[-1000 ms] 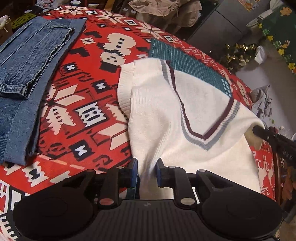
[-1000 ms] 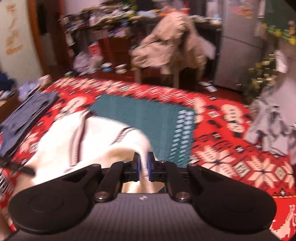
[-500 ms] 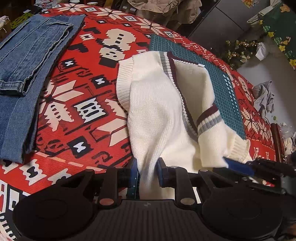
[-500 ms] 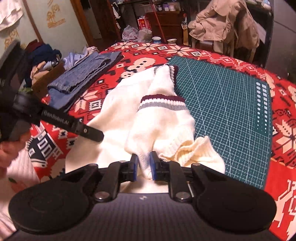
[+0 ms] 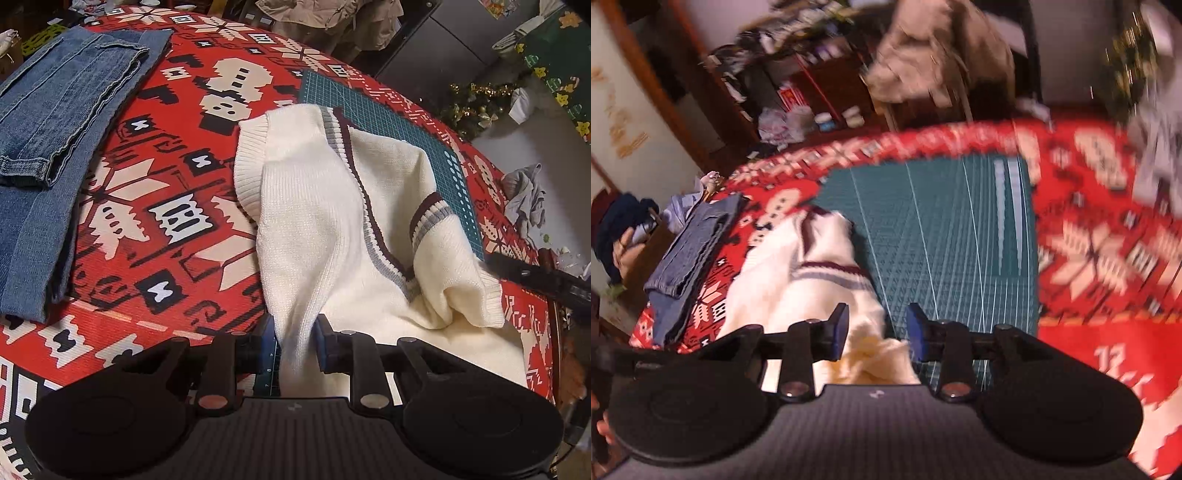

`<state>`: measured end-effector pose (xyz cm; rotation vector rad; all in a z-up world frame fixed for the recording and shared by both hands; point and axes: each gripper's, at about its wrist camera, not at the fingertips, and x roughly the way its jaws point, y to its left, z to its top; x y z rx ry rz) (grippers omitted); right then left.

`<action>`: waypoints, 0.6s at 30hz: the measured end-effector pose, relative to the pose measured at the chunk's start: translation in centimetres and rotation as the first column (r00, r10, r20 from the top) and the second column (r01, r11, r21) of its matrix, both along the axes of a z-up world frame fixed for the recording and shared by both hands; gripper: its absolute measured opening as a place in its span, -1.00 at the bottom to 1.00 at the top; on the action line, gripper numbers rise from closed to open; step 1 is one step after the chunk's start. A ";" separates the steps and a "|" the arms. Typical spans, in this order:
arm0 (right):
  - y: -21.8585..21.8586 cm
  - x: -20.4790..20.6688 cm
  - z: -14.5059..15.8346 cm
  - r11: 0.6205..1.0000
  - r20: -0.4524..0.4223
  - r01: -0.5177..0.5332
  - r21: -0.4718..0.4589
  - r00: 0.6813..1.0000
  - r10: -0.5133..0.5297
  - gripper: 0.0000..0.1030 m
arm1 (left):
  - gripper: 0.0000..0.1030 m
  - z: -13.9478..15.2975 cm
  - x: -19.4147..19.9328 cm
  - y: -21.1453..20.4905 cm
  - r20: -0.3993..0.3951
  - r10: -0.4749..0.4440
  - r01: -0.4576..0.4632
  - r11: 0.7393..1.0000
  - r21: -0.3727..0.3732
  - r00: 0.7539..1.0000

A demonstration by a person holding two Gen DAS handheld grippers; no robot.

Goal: Fold clothes

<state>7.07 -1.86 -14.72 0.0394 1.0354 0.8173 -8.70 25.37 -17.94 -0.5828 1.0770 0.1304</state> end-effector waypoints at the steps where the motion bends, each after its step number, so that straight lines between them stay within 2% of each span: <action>1: 0.1 0.4 -0.6 1.000 -0.034 -0.007 0.008 0.999 0.007 -0.25 | -0.54 0.0 0.0 0.0 0.000 0.001 -0.001 1.000 -0.001 1.000; 5: 0.9 0.7 -2.0 0.999 -0.076 -0.031 0.021 0.997 0.033 -0.24 | -0.48 0.1 0.1 0.1 -0.008 0.006 -0.006 1.000 0.005 1.000; 7: 1.5 0.4 -2.0 0.998 -0.055 -0.065 0.012 0.996 0.065 -0.72 | -0.46 0.0 0.2 0.1 -0.013 0.007 -0.007 1.000 0.009 1.000; 8: 1.7 0.2 -1.9 0.997 -0.042 -0.083 0.006 0.996 0.083 -0.82 | -0.46 0.1 0.2 0.1 -0.015 0.009 -0.008 1.000 0.008 1.000; 9: 2.0 0.1 -1.6 0.995 -0.013 -0.098 -0.010 0.995 0.098 -0.91 | -0.46 0.1 0.3 0.2 -0.018 0.011 -0.011 1.000 0.008 1.000; 11: 2.3 0.2 -0.6 0.993 0.063 -0.105 -0.053 0.992 0.109 -0.92 | -0.46 0.3 0.4 0.2 -0.017 0.013 -0.012 1.000 0.011 1.000; 14: 1.4 1.8 1.3 0.993 0.184 -0.045 -0.106 0.981 0.064 -0.92 | -0.46 0.7 0.6 0.1 -0.010 0.014 -0.013 1.000 0.024 1.000; 18: -0.5 4.4 3.2 0.983 0.353 0.068 -0.173 0.935 -0.003 -0.92 | -0.41 0.9 1.0 -0.2 -0.004 0.008 -0.008 0.999 0.035 1.000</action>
